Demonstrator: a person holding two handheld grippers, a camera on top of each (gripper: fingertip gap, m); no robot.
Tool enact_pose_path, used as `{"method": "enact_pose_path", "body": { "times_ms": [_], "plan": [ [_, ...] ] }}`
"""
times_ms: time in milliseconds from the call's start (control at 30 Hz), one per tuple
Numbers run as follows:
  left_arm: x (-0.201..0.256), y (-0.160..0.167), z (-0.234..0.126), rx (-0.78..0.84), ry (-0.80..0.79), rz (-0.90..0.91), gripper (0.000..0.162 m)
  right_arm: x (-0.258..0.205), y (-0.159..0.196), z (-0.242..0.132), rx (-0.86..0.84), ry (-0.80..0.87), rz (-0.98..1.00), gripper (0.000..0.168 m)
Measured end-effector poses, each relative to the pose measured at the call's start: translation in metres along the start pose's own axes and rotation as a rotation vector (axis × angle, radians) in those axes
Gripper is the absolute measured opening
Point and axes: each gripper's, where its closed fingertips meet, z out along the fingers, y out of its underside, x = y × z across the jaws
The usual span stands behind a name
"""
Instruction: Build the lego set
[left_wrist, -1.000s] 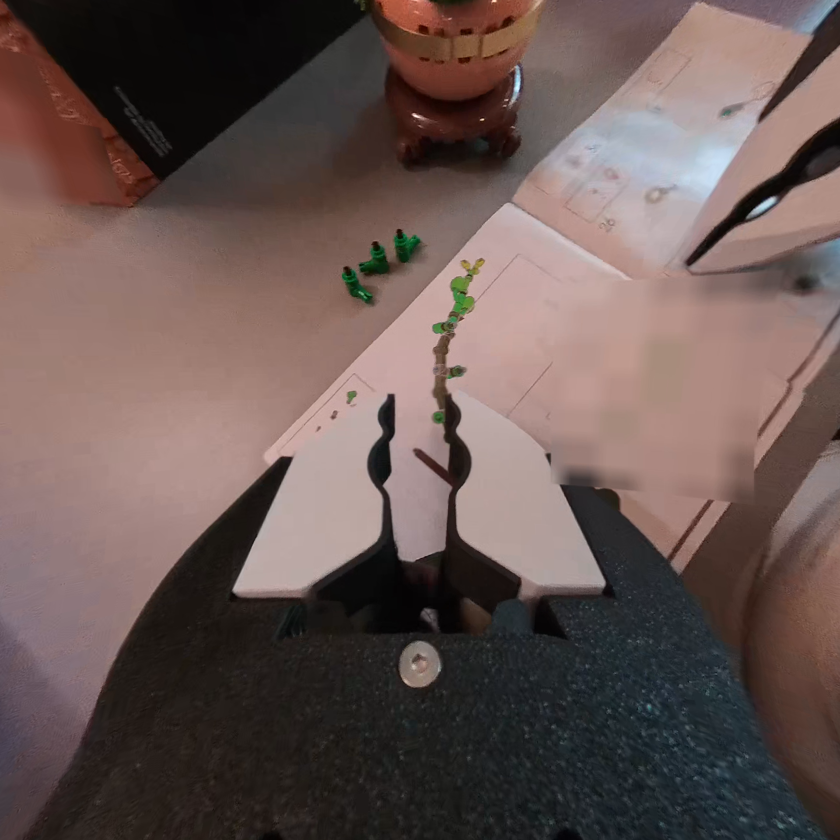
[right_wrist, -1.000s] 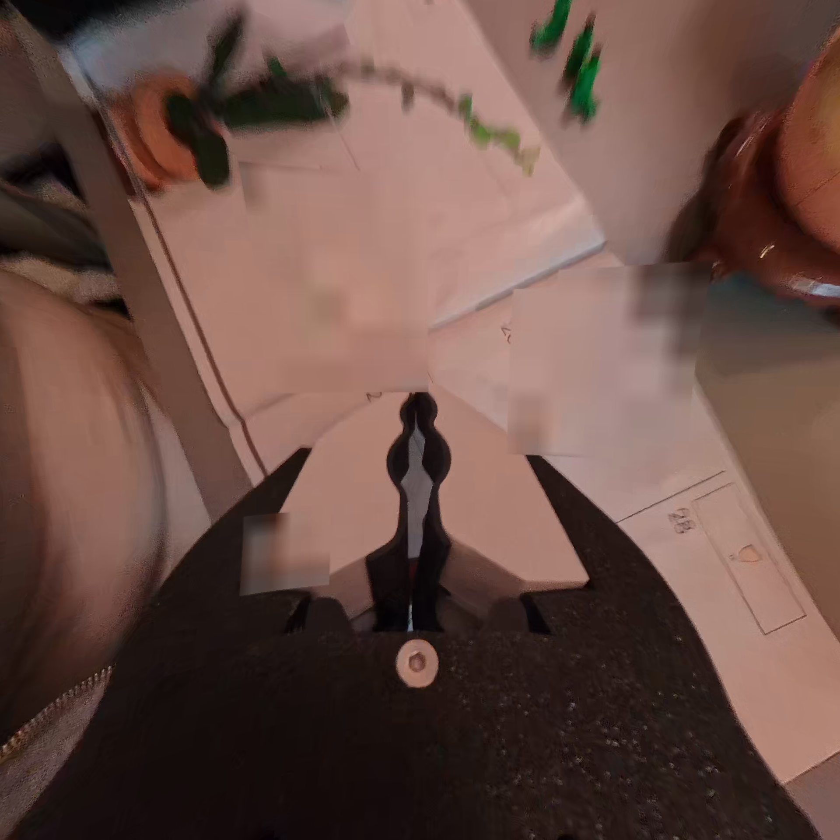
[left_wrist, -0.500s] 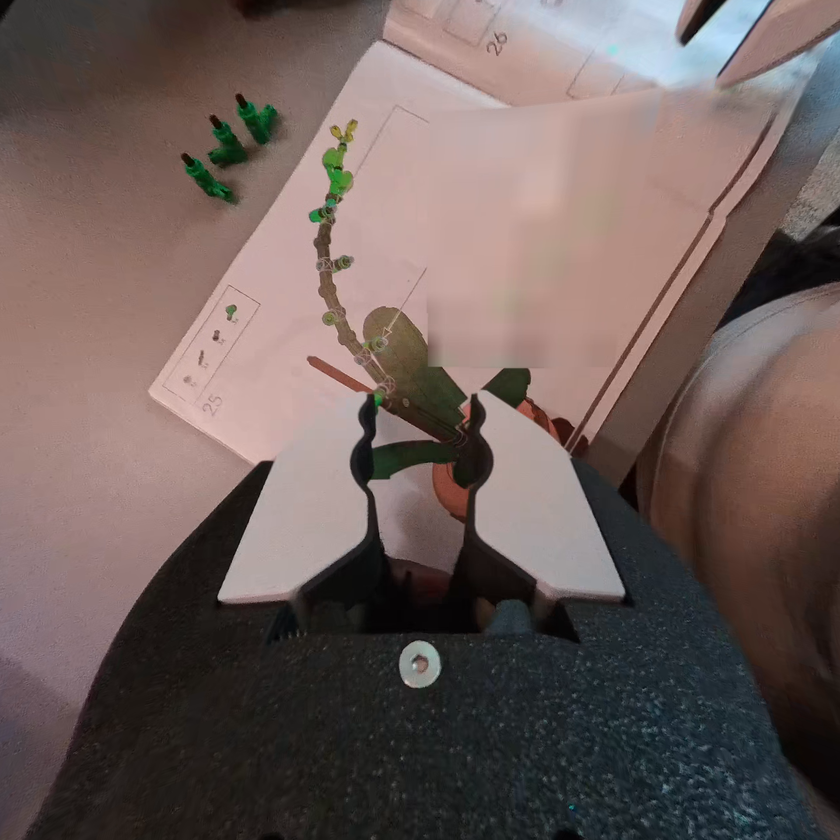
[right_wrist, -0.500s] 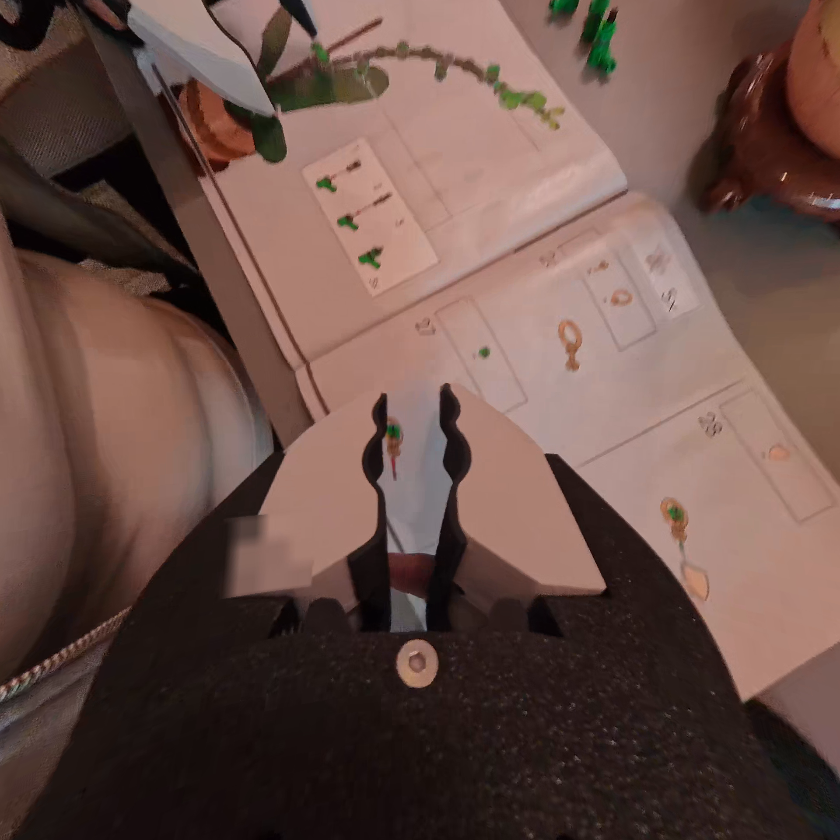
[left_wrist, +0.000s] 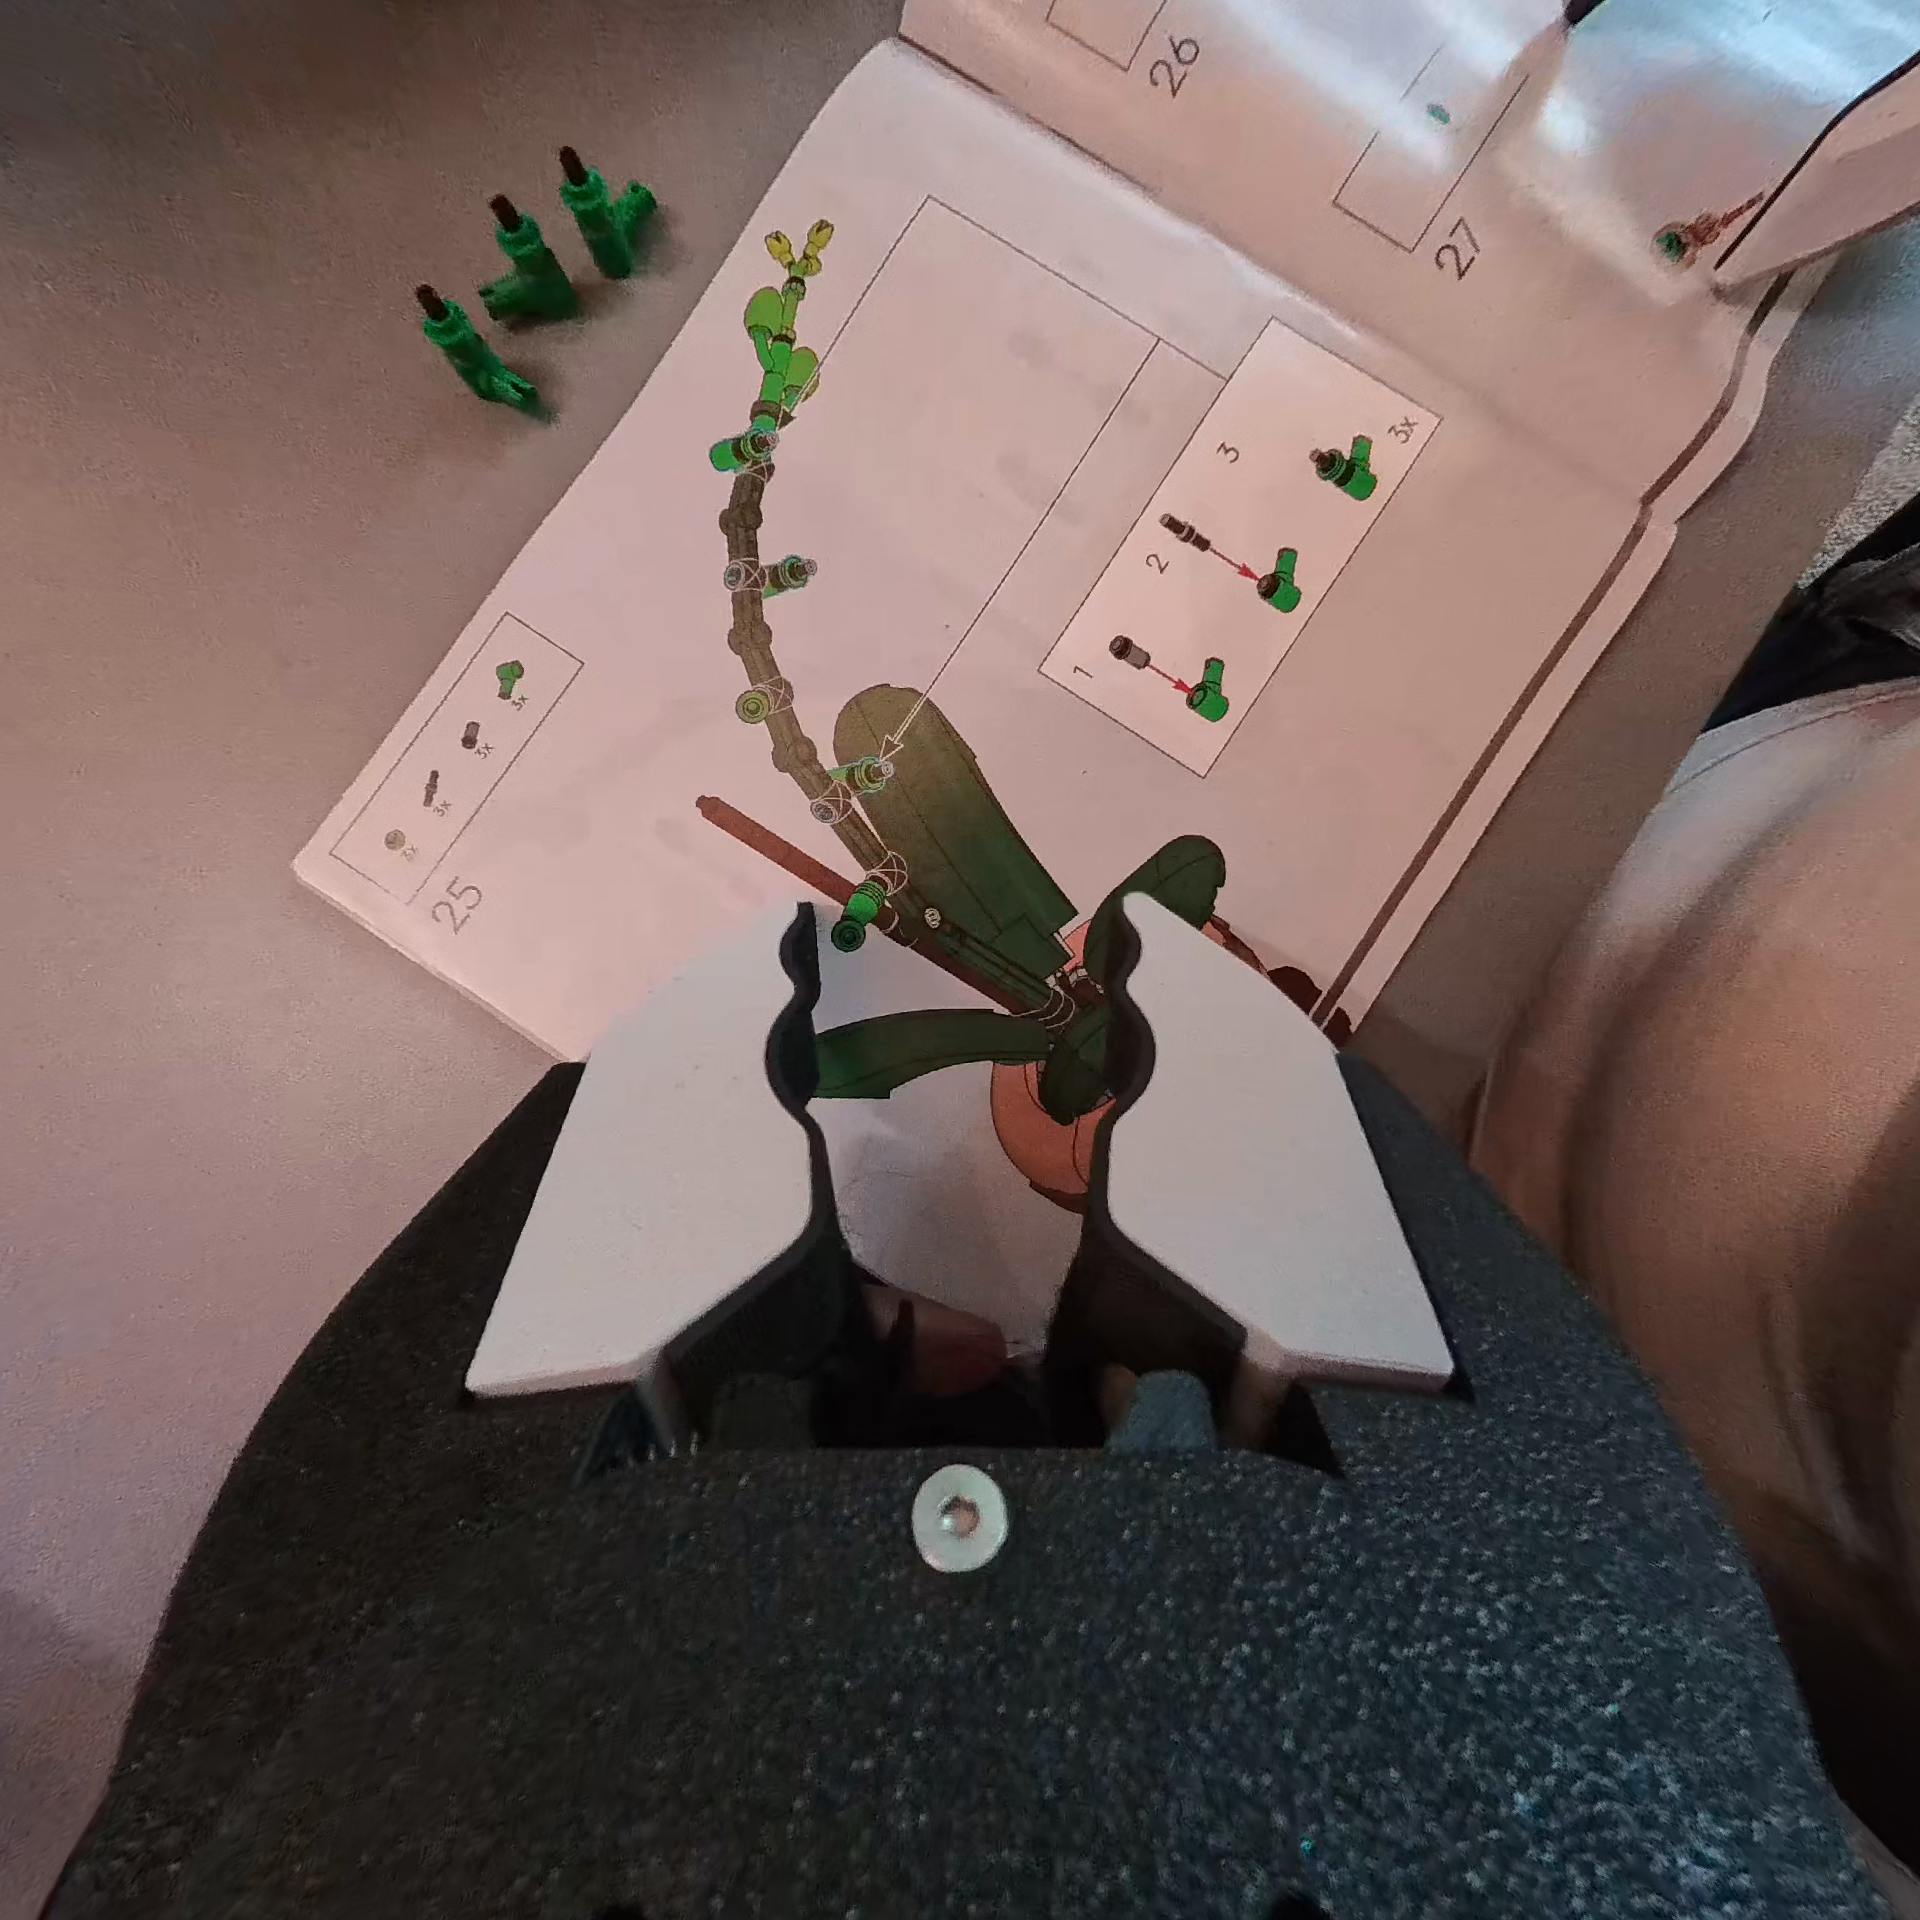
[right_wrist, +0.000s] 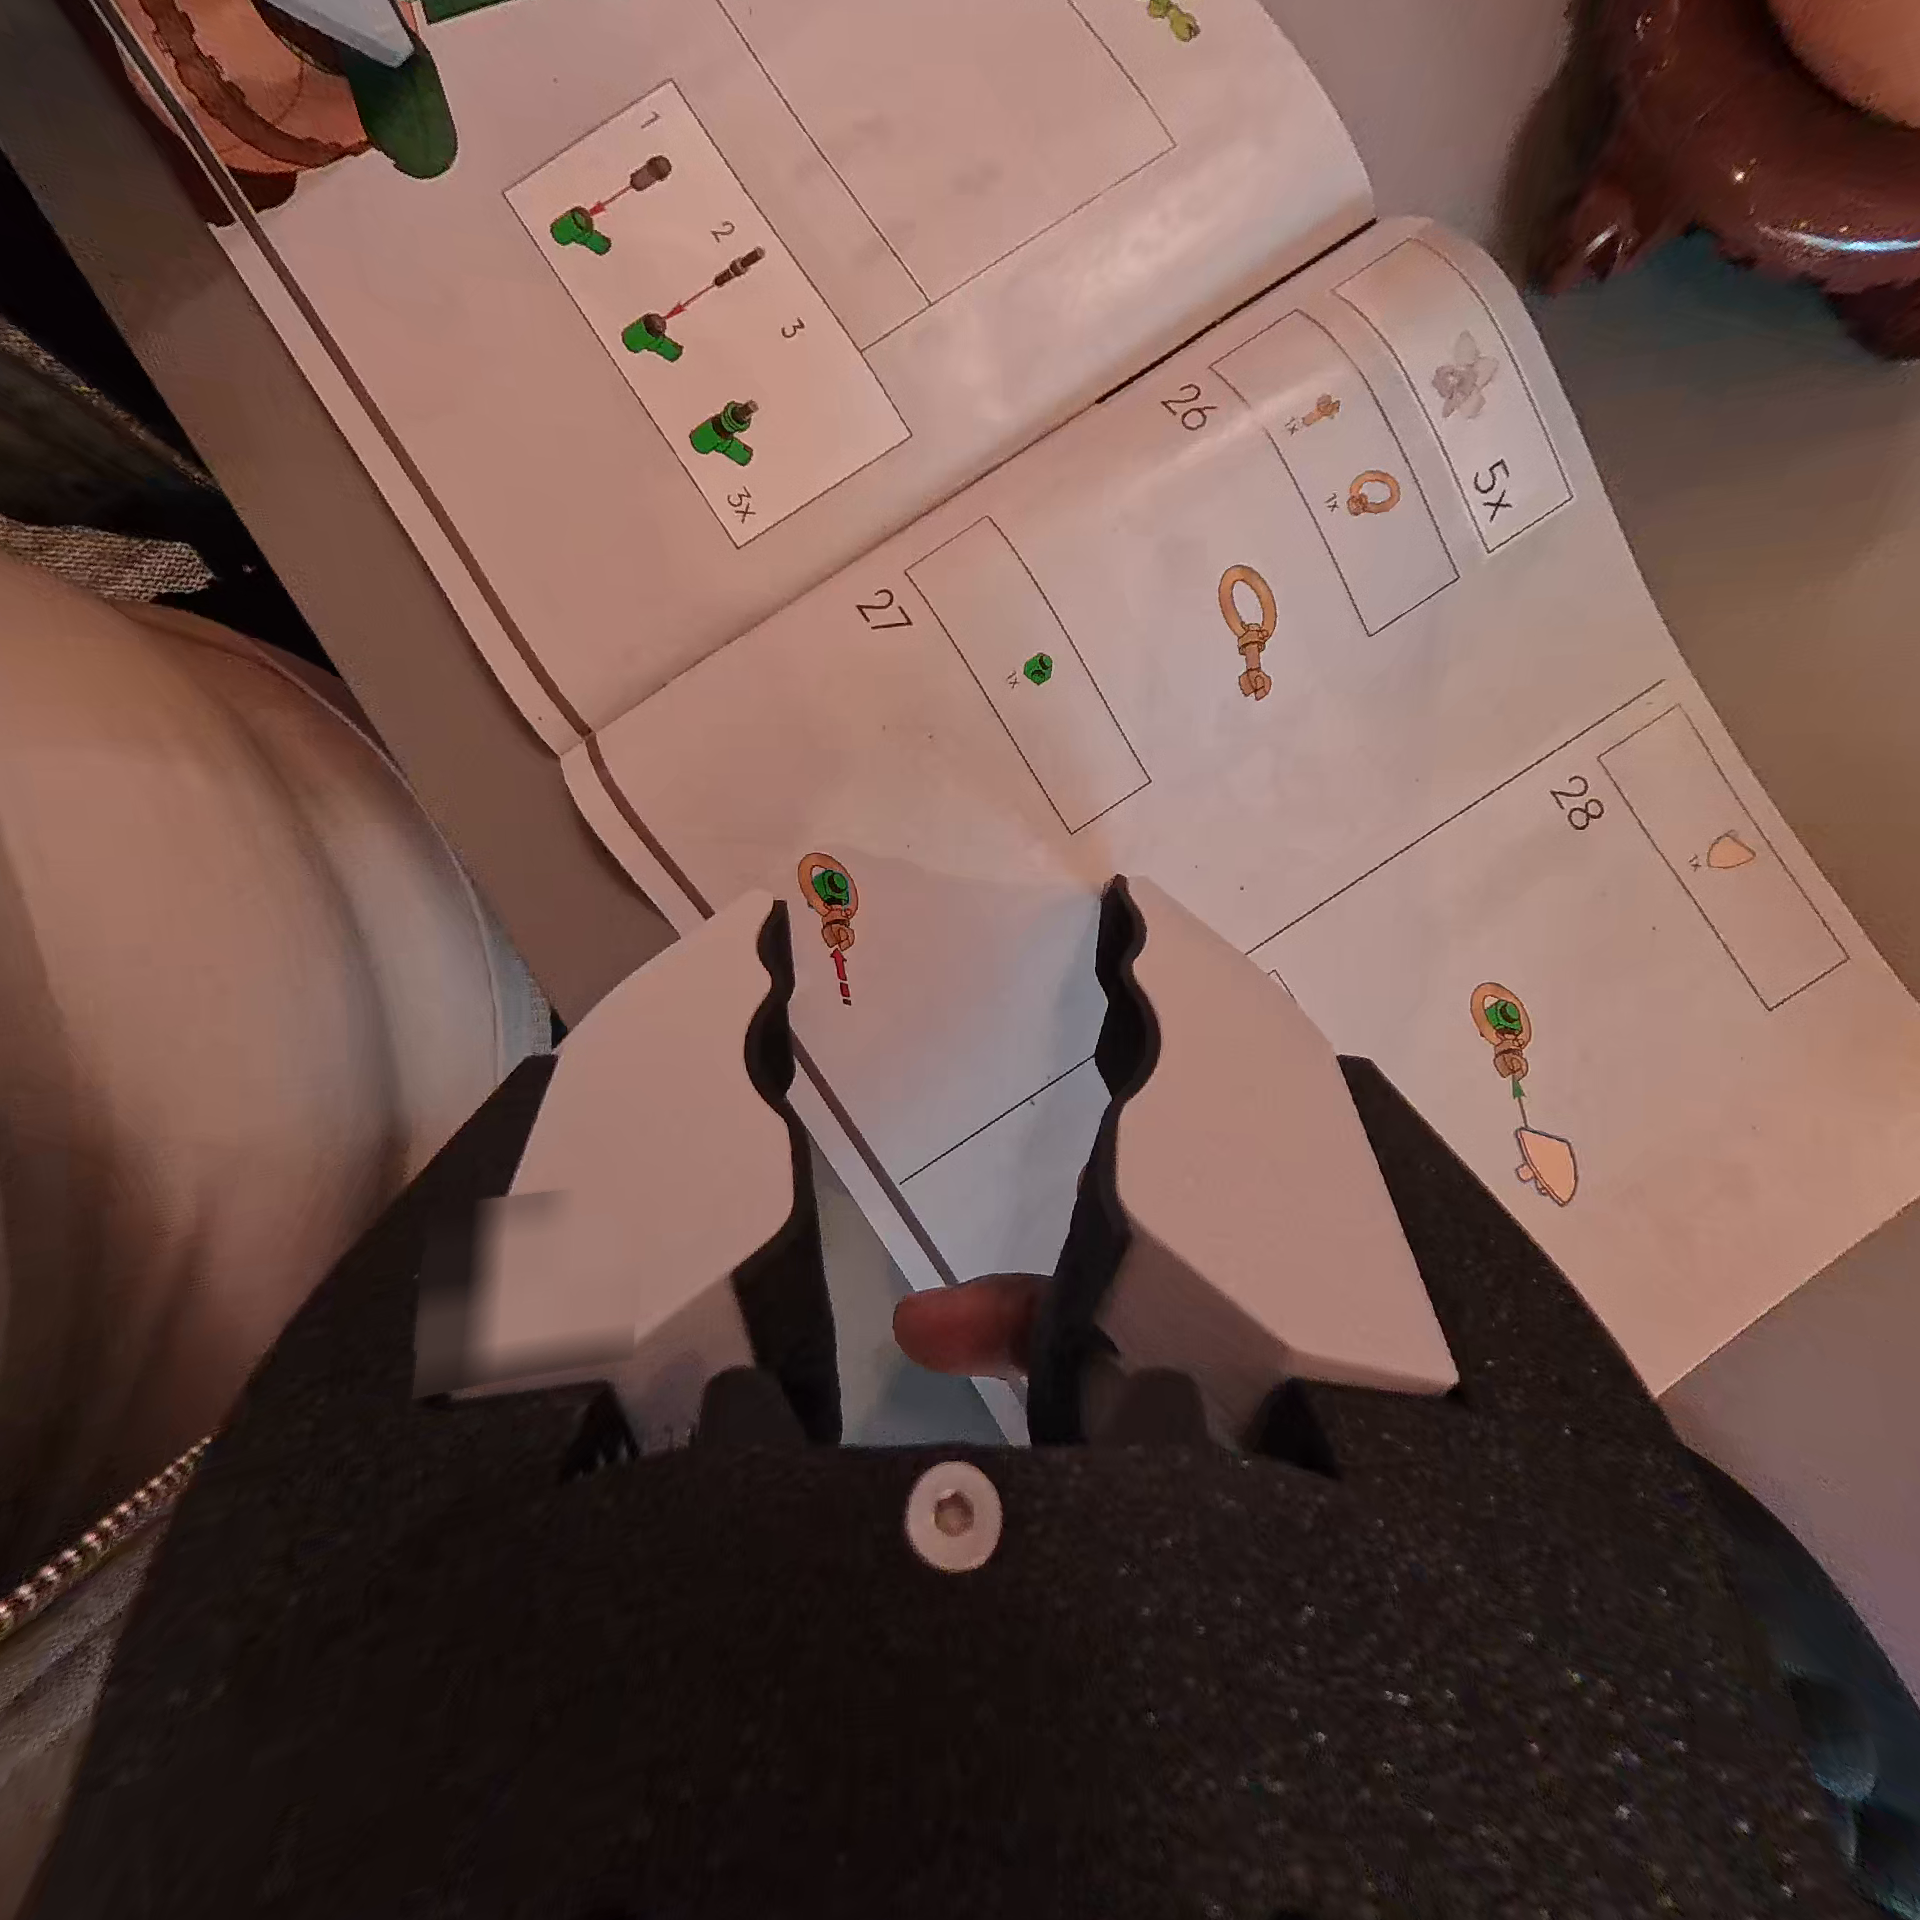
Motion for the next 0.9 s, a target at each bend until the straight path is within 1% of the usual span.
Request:
{"method": "enact_pose_path", "body": {
  "times_ms": [200,400,467,567,667,767,833,900],
  "plan": [
    [-0.011,-0.003,0.001,0.017,-0.014,-0.027,0.043,0.003,-0.005,0.004,0.015,-0.002,-0.001,0.057],
    [-0.013,-0.003,0.001,0.022,-0.021,-0.036,0.042,0.005,-0.006,0.004,0.035,0.007,0.013,0.057],
    [-0.017,-0.002,0.0,0.014,-0.049,-0.042,0.05,0.01,-0.003,-0.001,0.053,0.02,0.033,0.057],
    [-0.022,-0.004,-0.002,0.024,-0.092,-0.034,0.051,0.021,0.003,-0.012,0.064,0.046,0.075,0.056],
    [-0.02,-0.019,-0.005,0.085,-0.106,-0.03,0.053,0.031,0.014,-0.02,0.036,0.082,0.069,0.055],
    [-0.003,-0.044,-0.001,0.175,-0.059,-0.006,0.05,0.035,0.009,-0.024,0.079,0.084,0.074,0.048],
    [0.008,-0.054,0.006,0.195,-0.037,0.014,0.046,0.037,-0.009,-0.025,0.163,0.089,0.052,0.036],
    [0.001,-0.051,0.008,0.185,-0.098,0.039,0.021,0.034,-0.034,-0.025,0.267,0.1,-0.008,0.016]
  ]
}}
